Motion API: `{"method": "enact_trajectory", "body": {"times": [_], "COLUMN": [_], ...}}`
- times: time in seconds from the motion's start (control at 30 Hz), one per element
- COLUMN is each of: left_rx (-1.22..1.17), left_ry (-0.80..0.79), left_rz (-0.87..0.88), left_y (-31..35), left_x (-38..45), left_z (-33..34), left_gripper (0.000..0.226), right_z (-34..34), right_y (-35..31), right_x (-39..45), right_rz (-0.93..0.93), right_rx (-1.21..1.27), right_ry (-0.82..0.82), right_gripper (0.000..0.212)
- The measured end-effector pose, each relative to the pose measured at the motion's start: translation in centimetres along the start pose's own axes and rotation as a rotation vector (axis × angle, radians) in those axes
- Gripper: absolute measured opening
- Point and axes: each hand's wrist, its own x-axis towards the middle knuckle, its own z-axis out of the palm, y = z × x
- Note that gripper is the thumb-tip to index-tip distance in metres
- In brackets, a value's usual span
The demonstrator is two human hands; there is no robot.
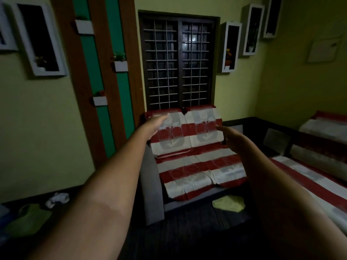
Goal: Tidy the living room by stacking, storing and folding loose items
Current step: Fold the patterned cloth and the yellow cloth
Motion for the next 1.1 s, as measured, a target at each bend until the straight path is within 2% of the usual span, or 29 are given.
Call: {"method": "enact_trajectory", "body": {"times": [0.03,0.1,0.2,0.3,0.37,0.57,0.63,0.67,0.7,0.77,0.8,0.9,1.03,1.1], "left_rx": [0.013,-0.003,-0.022,0.001,0.000,0.026,0.039,0.052,0.064,0.061,0.049,0.024,0.035,0.029], "left_ry": [-0.028,-0.026,-0.035,-0.097,-0.137,-0.346,-0.409,-0.447,-0.487,-0.559,-0.582,-0.700,-0.818,-0.857], "left_rz": [0.012,0.063,0.115,0.110,0.111,0.170,0.197,0.195,0.196,0.221,0.239,0.265,0.226,0.209], "left_y": [0.7,2.5,3.7,3.3,2.7,2.5,3.7,4.3,5.0,6.9,7.6,8.7,7.8,7.0], "left_x": [2.8,8.6,16.6,24.2,29.5,44.7,49.3,51.0,52.9,56.1,57.2,60.8,64.3,66.3], "left_z": [0.3,0.8,2.1,4.0,5.8,12.4,14.5,15.4,16.6,19.1,20.3,24.7,30.5,33.6], "left_gripper": [0.042,0.045,0.052,0.055,0.055,0.051,0.053,0.055,0.057,0.059,0.060,0.062,0.062,0.062], "right_z": [-1.0,-0.6,-0.9,-2.6,-5.0,-8.5,-10.0,-10.9,-11.8,-13.8,-15.0,-17.4,-22.5,-25.6], "right_y": [-0.3,-4.5,-7.9,-7.9,-6.2,-4.4,-4.6,-4.6,-4.9,-5.2,-4.8,-4.3,-0.9,1.3], "right_x": [3.4,3.6,6.8,13.6,19.0,27.6,29.8,30.8,31.7,33.2,33.9,35.5,37.9,39.8], "right_rz": [0.016,0.036,0.040,0.047,0.032,0.125,0.148,0.155,0.162,0.170,0.142,0.115,0.098,0.122], "right_rx": [0.013,0.049,0.020,0.015,0.062,0.096,0.154,0.198,0.220,0.212,0.198,0.173,0.107,0.096], "right_ry": [0.020,0.104,0.244,0.222,0.212,0.444,0.520,0.548,0.591,0.707,0.754,0.867,0.870,0.876], "right_gripper": [0.075,0.057,0.053,0.041,0.049,0.074,0.047,0.040,0.047,0.077,0.077,0.053,0.064,0.063]}}
